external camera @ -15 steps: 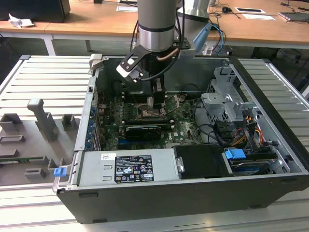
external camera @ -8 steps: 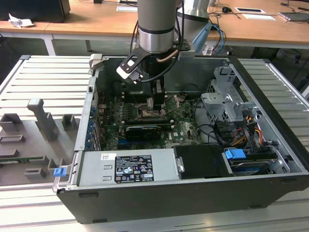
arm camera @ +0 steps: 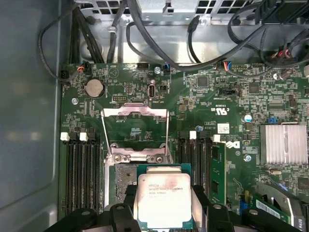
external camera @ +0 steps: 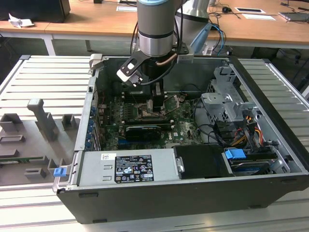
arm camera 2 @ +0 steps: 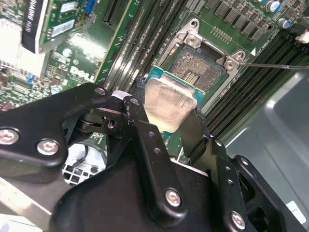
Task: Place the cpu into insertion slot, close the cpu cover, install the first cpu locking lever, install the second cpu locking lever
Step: 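Place the cpu into insertion slot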
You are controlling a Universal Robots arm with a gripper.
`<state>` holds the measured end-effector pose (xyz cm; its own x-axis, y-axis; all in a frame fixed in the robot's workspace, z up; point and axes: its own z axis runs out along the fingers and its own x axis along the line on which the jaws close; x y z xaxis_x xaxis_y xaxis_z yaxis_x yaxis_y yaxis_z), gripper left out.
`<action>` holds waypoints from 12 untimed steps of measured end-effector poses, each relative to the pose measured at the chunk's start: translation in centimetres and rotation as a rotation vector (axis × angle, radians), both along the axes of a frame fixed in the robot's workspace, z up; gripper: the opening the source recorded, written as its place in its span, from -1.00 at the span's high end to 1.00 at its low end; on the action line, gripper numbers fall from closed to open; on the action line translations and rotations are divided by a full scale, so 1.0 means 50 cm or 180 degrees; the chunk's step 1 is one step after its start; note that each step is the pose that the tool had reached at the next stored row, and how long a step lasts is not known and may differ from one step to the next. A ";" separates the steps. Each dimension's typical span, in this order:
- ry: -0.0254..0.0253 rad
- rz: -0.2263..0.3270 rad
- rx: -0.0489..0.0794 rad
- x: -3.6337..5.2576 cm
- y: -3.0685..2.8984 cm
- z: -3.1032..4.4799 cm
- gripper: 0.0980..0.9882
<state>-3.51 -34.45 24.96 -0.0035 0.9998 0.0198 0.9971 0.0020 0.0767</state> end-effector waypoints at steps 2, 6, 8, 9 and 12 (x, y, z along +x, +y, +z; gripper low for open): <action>0.0000 0.0010 0.0001 0.000 0.008 -0.005 0.03; 0.0000 0.0010 0.0001 -0.008 0.021 -0.015 0.03; 0.0000 0.0009 0.0000 -0.011 0.024 -0.022 0.03; 0.0000 0.0009 0.0001 -0.012 0.026 -0.025 0.03; 0.0000 0.0009 0.0001 -0.019 0.028 -0.030 0.03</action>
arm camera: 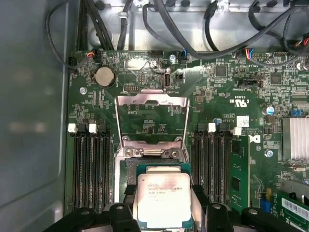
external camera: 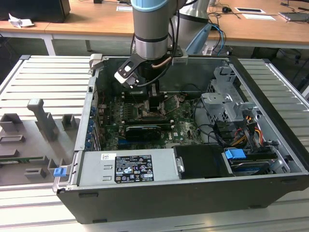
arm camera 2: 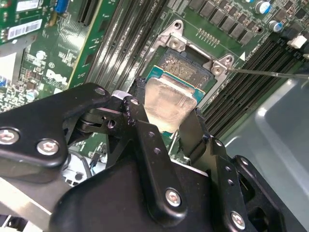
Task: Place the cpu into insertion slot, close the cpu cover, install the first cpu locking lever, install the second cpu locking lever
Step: 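Place the cpu into insertion slot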
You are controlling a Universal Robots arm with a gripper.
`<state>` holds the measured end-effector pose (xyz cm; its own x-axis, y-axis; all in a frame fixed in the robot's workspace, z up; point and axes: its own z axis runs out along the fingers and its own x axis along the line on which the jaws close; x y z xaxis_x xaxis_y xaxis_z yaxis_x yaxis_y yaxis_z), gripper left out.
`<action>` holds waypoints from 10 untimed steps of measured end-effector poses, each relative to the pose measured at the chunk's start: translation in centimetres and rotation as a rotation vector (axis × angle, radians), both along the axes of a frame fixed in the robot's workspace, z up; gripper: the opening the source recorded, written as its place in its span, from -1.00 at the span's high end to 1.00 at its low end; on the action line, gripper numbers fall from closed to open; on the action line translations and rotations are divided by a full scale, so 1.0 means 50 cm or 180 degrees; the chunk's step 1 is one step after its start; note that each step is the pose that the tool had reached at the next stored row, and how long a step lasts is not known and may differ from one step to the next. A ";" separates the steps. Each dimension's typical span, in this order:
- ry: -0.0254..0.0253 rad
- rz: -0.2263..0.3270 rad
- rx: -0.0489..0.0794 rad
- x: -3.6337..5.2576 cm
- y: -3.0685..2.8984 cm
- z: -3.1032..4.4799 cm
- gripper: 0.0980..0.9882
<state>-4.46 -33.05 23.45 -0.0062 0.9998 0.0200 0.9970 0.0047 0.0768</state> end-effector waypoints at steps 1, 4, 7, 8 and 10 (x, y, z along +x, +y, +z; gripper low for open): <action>0.0000 0.0000 0.0000 -0.002 0.001 -0.001 0.03; 0.0000 -0.0015 0.0000 -0.006 0.004 -0.009 0.03; 0.0000 -0.0051 0.0000 -0.006 0.010 -0.016 0.03; 0.0000 -0.0086 0.0000 -0.006 0.010 -0.019 0.03; 0.0000 -0.0119 0.0000 -0.007 0.012 -0.026 0.03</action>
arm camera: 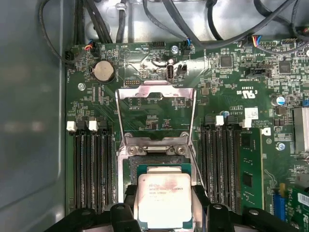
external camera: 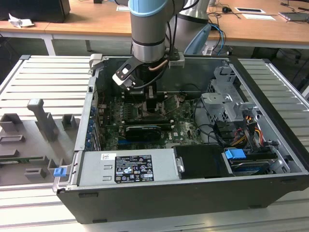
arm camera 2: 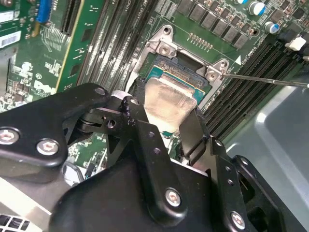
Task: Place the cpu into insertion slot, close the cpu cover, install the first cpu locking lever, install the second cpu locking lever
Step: 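Place the cpu into insertion slot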
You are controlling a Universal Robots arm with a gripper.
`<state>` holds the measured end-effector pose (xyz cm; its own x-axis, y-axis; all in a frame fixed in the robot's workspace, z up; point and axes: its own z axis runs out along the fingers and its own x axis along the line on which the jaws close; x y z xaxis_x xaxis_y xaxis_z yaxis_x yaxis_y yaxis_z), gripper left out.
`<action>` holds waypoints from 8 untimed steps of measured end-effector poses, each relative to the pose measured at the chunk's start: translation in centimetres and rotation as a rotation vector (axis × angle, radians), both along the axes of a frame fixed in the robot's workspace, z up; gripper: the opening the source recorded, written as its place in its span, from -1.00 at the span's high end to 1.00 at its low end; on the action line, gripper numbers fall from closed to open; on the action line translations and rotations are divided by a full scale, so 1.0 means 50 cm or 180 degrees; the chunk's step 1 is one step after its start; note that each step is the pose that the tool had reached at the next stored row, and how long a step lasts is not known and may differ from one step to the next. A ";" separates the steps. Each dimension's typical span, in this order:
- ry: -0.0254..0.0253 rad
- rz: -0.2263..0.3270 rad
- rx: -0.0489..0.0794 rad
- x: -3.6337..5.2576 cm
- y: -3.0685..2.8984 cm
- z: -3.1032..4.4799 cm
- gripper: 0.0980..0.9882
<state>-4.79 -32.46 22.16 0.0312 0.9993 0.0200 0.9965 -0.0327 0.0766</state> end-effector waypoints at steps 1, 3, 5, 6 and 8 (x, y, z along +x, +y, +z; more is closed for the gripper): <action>0.0001 0.0000 0.0000 0.000 0.001 -0.007 0.03; 0.0003 0.0000 0.0000 0.000 0.003 -0.015 0.03; 0.0004 0.0000 0.0000 0.000 0.004 -0.021 0.03; 0.0004 0.0000 0.0000 0.000 0.005 -0.024 0.03; 0.0004 0.0012 0.0000 0.000 0.008 -0.030 0.03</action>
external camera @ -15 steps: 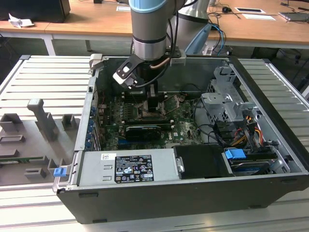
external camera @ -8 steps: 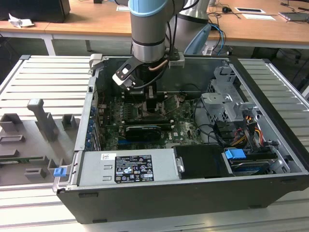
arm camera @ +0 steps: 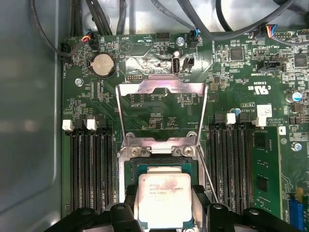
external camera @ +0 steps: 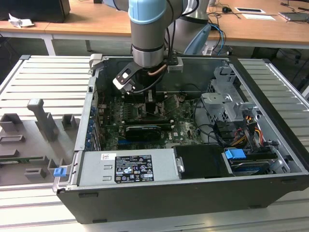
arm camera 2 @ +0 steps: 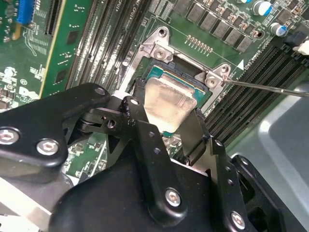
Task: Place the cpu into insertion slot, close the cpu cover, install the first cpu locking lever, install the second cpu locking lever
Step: 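Place the cpu into insertion slot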
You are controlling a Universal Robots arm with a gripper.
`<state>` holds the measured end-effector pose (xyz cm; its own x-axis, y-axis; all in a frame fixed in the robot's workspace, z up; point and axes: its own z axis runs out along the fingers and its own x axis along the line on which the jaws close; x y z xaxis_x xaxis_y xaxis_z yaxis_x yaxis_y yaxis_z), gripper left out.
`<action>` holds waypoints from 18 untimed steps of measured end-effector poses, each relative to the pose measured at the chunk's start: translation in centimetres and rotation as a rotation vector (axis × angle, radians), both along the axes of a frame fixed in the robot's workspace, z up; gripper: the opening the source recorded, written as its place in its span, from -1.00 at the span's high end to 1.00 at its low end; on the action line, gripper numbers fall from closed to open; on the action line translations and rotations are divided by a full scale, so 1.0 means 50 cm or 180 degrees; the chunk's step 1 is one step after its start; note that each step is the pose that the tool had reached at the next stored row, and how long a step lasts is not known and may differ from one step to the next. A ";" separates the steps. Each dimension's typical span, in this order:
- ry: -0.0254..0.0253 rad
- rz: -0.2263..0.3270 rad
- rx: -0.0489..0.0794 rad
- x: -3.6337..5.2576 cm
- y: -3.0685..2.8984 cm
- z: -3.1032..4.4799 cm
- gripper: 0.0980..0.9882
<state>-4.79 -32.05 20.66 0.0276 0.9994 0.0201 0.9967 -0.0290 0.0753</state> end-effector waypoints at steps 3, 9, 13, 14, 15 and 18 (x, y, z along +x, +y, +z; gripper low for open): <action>0.0001 0.0013 0.0000 0.001 0.001 -0.003 0.03; 0.0002 0.0022 -0.0009 0.002 0.001 -0.008 0.03; 0.0002 0.0022 -0.0009 0.002 0.001 -0.008 0.03; 0.0003 0.0022 -0.0010 0.002 0.001 -0.008 0.00; 0.0002 0.0022 -0.0018 0.002 0.001 -0.009 -0.14; 0.0002 0.0022 -0.0019 0.002 0.001 -0.008 -0.14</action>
